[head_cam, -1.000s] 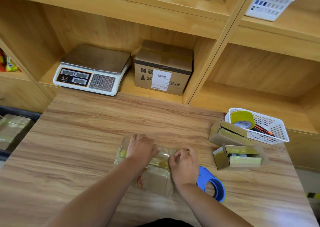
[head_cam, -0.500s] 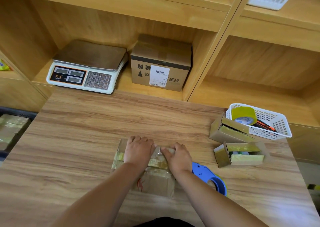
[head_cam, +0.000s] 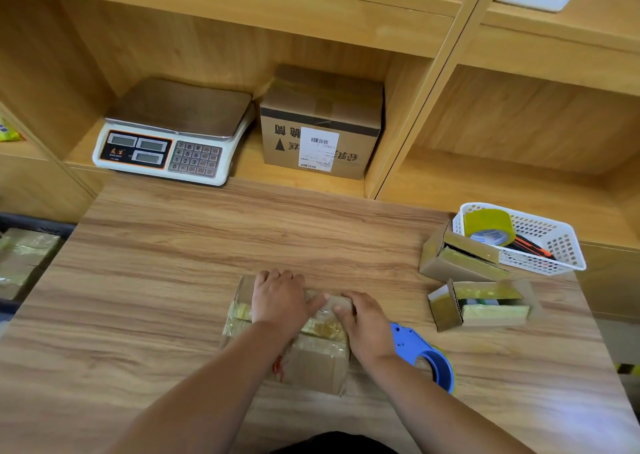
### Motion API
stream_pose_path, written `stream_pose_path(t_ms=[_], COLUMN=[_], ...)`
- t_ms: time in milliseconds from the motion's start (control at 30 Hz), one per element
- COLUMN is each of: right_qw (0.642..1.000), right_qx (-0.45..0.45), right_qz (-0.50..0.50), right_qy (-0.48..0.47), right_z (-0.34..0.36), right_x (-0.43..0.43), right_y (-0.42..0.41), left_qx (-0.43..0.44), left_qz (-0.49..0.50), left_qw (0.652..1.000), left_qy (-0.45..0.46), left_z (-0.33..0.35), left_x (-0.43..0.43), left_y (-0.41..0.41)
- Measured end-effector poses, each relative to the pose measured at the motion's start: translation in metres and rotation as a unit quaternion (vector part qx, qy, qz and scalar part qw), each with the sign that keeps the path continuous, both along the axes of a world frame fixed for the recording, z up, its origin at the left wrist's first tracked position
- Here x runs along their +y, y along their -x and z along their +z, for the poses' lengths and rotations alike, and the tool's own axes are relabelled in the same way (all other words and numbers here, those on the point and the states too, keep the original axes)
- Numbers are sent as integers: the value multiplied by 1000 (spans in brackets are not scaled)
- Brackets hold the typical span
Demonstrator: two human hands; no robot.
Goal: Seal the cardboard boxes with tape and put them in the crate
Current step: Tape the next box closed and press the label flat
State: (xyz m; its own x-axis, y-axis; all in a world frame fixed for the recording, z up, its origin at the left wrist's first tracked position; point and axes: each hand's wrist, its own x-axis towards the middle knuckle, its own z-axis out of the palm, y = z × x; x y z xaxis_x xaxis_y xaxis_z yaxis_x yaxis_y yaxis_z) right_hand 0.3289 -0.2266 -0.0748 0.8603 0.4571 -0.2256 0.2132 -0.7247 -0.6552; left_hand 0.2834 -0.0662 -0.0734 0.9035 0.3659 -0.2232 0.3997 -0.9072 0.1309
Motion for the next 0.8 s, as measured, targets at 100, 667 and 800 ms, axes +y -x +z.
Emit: stream_pose_path(t_ms=[100, 667, 800], right_qw=[999, 978, 988], right_qx=[-23, 195, 148], right_qz=[4, 28, 39], right_qy=[41, -65, -37], right_z=[-2, 1, 5], right_x=[-1, -14, -22], right_y=[4, -20, -19], left_qx=[-1, -21, -23], left_qz=[-7, -17, -35], left_qw=[1000, 999, 996], left_qy=[1, -17, 76], left_z=[-1, -3, -2], left_x=[-1, -2, 10], left_y=[0, -1, 1])
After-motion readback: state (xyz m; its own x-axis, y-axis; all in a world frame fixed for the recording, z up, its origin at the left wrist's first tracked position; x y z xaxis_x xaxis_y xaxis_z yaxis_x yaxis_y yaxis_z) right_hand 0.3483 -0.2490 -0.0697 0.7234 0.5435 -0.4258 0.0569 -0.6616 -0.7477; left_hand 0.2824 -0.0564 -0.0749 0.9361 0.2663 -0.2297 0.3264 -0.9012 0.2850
